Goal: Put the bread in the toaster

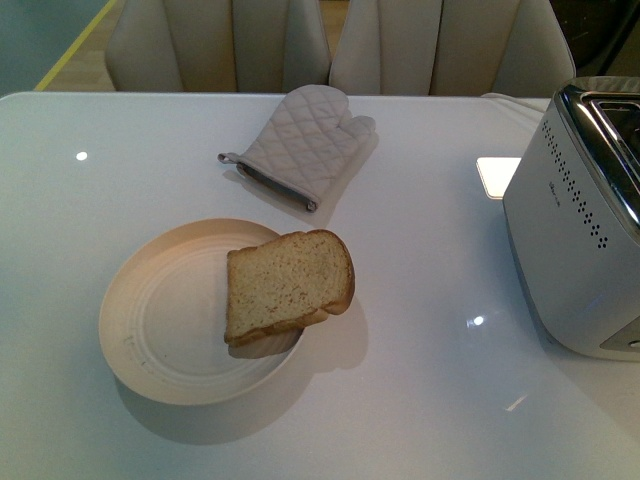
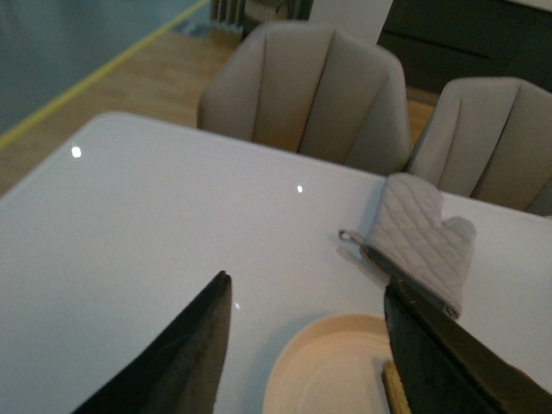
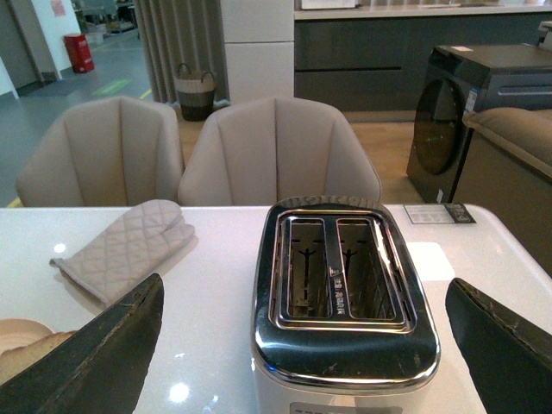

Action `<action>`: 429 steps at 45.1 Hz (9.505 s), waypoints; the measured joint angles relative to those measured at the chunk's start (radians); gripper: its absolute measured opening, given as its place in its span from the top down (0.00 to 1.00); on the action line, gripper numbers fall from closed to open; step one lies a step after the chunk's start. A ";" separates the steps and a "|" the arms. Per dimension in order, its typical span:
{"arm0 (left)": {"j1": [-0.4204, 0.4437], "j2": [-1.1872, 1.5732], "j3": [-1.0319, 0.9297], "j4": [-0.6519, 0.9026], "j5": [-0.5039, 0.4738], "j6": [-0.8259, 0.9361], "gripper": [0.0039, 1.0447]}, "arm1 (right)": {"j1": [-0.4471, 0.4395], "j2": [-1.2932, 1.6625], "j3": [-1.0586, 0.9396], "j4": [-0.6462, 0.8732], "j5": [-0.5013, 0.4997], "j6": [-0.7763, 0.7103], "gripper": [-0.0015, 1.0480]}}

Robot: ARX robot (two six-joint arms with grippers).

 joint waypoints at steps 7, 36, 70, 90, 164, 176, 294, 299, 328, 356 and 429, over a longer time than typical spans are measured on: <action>0.000 -0.196 -0.035 -0.109 0.000 0.069 0.84 | 0.000 0.000 0.000 0.000 0.000 0.000 0.09; 0.000 -0.947 -0.036 -0.834 0.000 0.099 0.97 | 0.000 0.000 0.000 0.000 0.000 0.000 0.09; 0.000 -1.246 -0.036 -1.125 0.000 0.100 0.97 | 0.000 0.000 0.000 0.000 0.000 0.000 0.09; 0.000 -1.466 -0.036 -1.350 0.000 0.101 0.97 | 0.000 0.000 0.000 0.000 0.000 0.000 0.09; 0.000 -1.468 -0.036 -1.352 0.000 0.103 0.06 | 0.380 2.135 0.636 0.715 -0.200 0.694 0.09; 0.000 -1.468 -0.036 -1.352 0.000 0.103 0.06 | 0.426 2.200 0.725 0.735 -0.232 0.784 0.09; 0.000 -1.468 -0.036 -1.352 -0.001 0.103 0.06 | 0.001 1.383 1.101 -0.422 0.107 0.027 0.97; 0.000 -1.468 -0.036 -1.352 -0.001 0.103 0.06 | 0.002 1.415 1.085 -0.408 0.105 0.033 0.97; 0.000 -1.468 -0.036 -1.352 0.000 0.103 0.06 | 0.015 1.567 0.982 -0.315 0.157 0.053 0.97; 0.000 -1.468 -0.036 -1.352 -0.001 0.103 0.06 | 0.010 1.087 0.628 0.139 0.103 0.053 0.18; 0.000 -1.468 -0.036 -1.352 0.000 0.103 0.06 | 0.003 0.277 0.000 0.282 0.000 0.001 0.98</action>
